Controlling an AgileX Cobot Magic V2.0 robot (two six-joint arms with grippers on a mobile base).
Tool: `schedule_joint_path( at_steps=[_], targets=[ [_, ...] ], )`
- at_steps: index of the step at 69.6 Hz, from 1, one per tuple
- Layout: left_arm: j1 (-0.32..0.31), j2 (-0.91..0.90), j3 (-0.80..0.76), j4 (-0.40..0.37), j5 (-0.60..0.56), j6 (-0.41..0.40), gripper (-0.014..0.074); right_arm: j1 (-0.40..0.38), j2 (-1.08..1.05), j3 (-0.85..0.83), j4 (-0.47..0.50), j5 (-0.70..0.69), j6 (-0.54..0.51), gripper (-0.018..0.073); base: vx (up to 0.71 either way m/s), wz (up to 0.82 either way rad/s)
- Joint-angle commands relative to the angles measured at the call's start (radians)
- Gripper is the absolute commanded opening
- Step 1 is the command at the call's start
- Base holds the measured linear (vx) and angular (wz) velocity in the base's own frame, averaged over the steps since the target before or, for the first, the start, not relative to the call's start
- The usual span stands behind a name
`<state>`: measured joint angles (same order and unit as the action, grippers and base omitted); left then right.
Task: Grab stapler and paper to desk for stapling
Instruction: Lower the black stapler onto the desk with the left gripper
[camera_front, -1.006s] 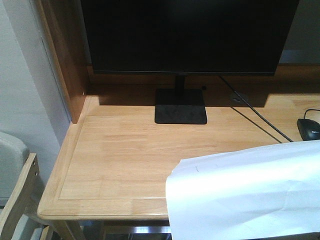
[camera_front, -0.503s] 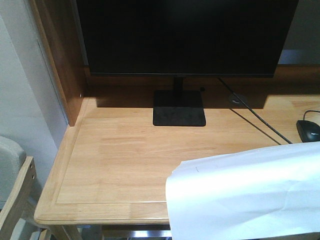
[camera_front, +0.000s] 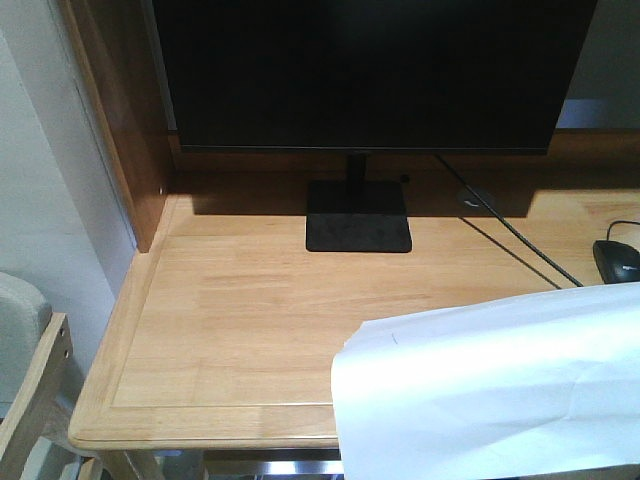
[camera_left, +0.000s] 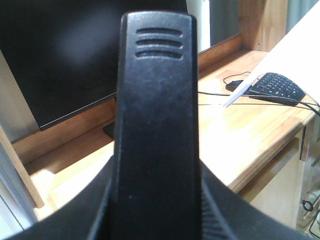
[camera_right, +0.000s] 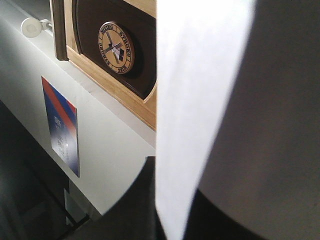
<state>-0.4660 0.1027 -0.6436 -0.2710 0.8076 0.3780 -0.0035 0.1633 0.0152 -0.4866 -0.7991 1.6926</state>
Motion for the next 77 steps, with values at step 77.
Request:
schedule_joint_path(
  at_steps=[77],
  targets=[
    [-0.004, 1.234, -0.484, -0.101, -0.319, 0.421, -0.0007, -0.005, 0.010, -0.030, 0.013, -0.052, -0.005, -0.0002, 0.00, 0.00]
  ],
)
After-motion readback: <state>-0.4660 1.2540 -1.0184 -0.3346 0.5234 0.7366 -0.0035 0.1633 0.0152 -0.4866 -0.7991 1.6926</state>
